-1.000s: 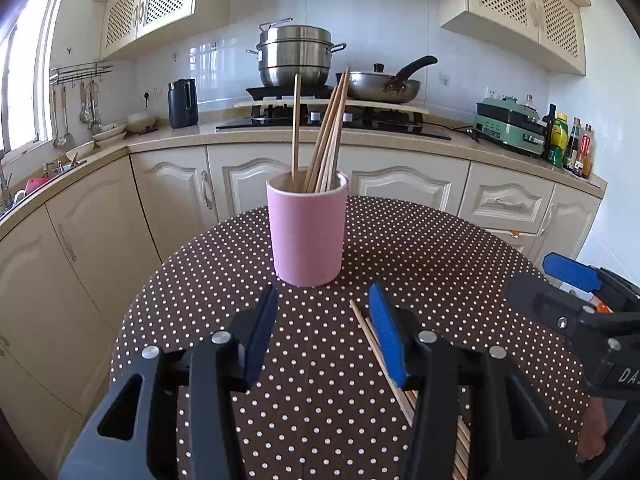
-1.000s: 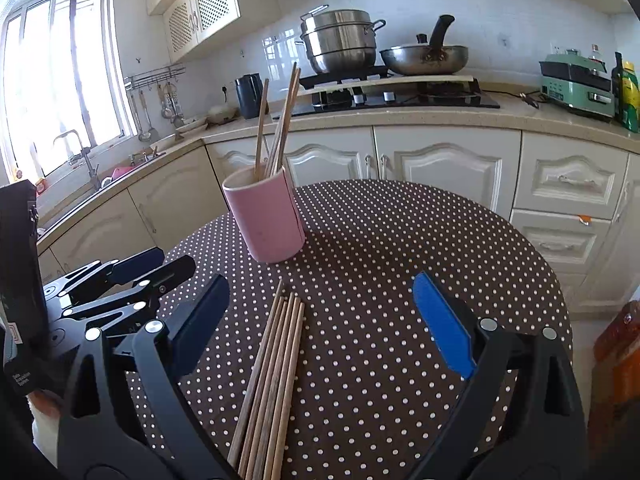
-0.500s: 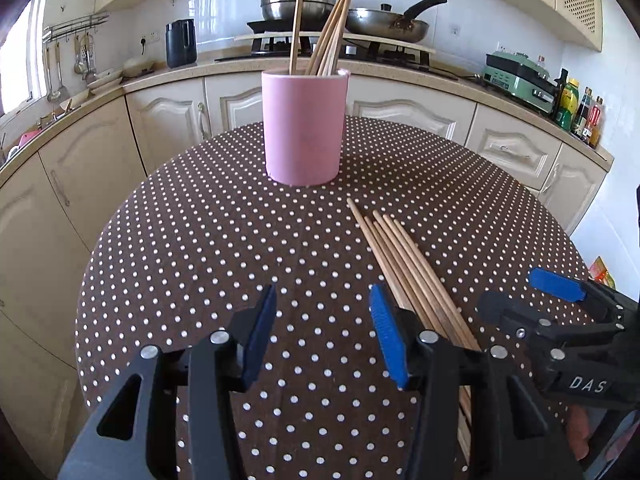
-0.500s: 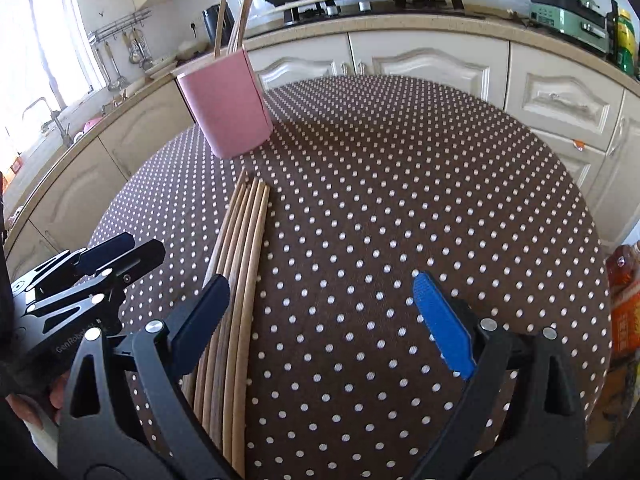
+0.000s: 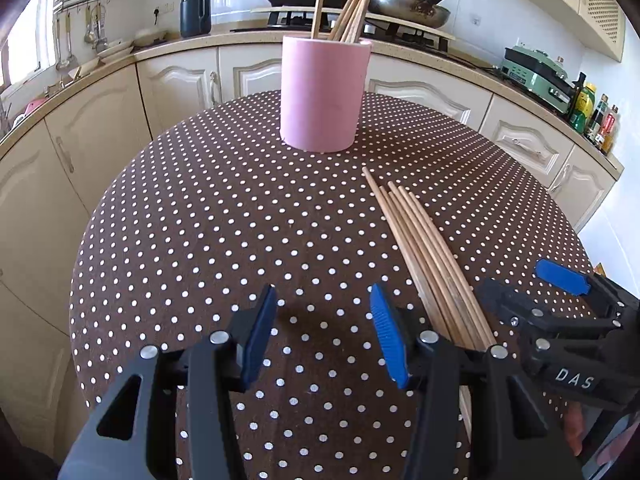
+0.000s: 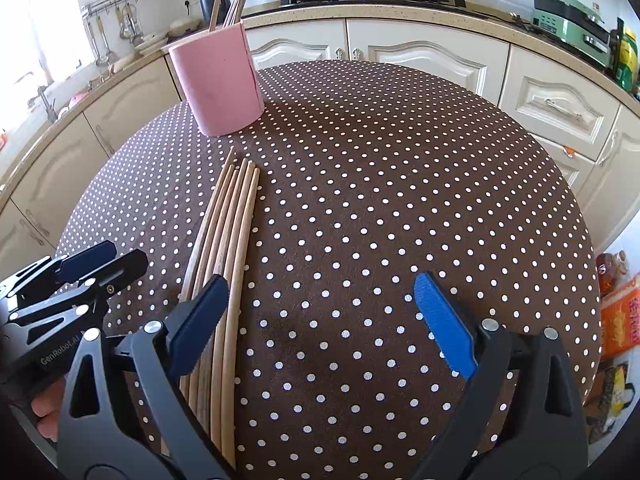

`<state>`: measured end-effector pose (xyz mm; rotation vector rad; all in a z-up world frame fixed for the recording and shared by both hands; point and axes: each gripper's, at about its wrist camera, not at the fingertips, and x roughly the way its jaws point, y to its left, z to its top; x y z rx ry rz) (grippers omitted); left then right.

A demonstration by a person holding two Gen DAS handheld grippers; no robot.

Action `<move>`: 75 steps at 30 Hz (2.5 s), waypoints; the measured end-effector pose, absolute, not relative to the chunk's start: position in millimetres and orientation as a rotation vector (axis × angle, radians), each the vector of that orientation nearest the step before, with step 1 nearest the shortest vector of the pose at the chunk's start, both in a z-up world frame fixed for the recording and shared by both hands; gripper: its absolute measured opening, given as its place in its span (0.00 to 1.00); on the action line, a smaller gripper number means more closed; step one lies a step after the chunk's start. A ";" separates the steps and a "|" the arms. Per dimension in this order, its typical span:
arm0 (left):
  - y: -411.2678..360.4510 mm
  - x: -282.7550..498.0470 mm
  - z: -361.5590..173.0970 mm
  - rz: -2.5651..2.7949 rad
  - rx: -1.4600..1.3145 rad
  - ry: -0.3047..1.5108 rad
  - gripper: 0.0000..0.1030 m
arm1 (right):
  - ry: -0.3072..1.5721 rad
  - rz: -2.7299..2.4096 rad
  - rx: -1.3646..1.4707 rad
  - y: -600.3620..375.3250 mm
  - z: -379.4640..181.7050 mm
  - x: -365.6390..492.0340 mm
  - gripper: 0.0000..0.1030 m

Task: Organize utensils
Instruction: 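Move both grippers from the pink cup back to the chopstick pile, then pinch one chopstick with the right gripper while the left gripper pinches another, then lift both held chopsticks upright and carry them over the pink cup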

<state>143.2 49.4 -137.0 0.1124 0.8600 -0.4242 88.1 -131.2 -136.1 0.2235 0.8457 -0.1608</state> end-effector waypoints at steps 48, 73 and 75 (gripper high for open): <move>-1.6 163.5 -134.9 -0.451 0.185 0.955 0.63 | 0.818 -0.027 0.232 -135.3 -137.3 90.3 0.06; -40.8 215.4 -130.7 -0.217 0.171 1.160 0.63 | 0.840 -0.008 0.303 -154.0 -132.9 104.0 0.06; -43.0 216.9 -130.2 -0.224 0.172 1.138 0.55 | 0.828 -0.015 0.307 -159.0 -128.9 106.1 0.06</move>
